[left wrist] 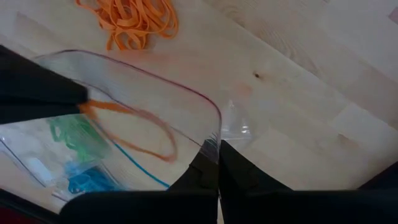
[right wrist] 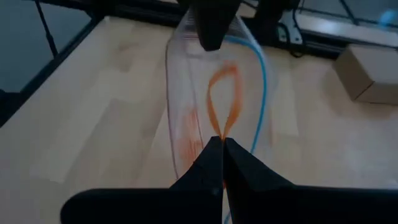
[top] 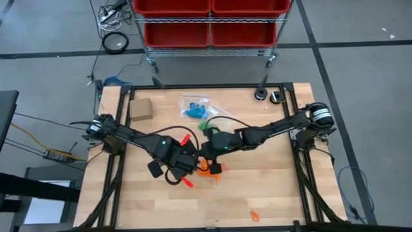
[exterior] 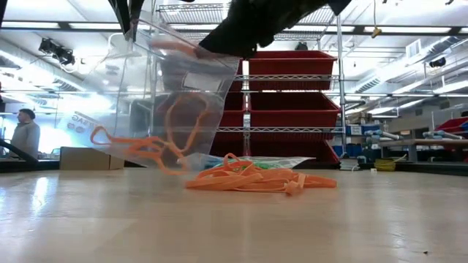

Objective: Sort rubber bands
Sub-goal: Put the orange rubber band into the transparent zip bag

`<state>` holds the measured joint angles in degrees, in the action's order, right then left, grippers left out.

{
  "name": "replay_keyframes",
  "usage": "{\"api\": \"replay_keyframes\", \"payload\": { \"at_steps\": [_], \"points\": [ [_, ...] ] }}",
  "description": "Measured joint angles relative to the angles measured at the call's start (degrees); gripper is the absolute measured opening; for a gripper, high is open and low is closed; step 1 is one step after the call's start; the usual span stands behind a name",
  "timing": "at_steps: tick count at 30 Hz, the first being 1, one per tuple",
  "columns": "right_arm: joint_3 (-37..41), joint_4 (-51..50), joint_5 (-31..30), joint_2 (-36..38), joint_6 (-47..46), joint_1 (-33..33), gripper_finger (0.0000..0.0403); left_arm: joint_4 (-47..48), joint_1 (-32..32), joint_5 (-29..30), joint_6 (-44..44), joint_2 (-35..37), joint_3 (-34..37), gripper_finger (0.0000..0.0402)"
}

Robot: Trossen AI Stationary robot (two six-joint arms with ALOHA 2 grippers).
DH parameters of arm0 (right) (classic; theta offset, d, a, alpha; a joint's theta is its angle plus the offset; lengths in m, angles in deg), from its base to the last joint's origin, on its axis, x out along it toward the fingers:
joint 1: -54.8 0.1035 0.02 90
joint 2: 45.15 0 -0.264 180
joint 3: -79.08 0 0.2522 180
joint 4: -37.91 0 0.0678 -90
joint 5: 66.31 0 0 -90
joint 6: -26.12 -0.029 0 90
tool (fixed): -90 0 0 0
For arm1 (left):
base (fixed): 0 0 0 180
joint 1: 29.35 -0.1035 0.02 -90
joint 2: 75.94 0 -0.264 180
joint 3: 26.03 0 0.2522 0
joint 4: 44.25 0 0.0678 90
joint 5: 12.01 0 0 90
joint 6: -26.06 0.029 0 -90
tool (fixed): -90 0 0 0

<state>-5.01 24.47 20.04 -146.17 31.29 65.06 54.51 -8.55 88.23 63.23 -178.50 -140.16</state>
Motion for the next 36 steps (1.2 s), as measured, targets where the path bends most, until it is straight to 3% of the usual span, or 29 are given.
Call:
{"api": "replay_keyframes", "payload": {
  "at_steps": [6,17,23,29,36],
  "points": [
    [-1.58,-2.9,-1.92,-0.71,-0.42,0.11,0.0016,0.14,0.0,0.0,0.13,0.0,0.0,0.0],
    [-1.6,-14.34,-9.25,6.94,-5.39,4.73,0.0172,0.23,0.0,0.04,-0.03,0.0,0.0,0.0],
    [0.14,-27.69,-15.67,8.05,-11.41,10.65,0.0181,0.63,0.0,0.04,-1.34,0.0,0.0,0.0],
    [13.86,-13.75,-16.32,7.65,-18.43,13.6,0.0161,0.13,0.0,0.04,-1.39,0.0,0.0,0.0],
    [27.48,10.58,-14.97,7.5,-23.15,8.64,0.0142,0.16,0.0,0.04,-1.38,0.0,0.0,0.0]
  ]
}}
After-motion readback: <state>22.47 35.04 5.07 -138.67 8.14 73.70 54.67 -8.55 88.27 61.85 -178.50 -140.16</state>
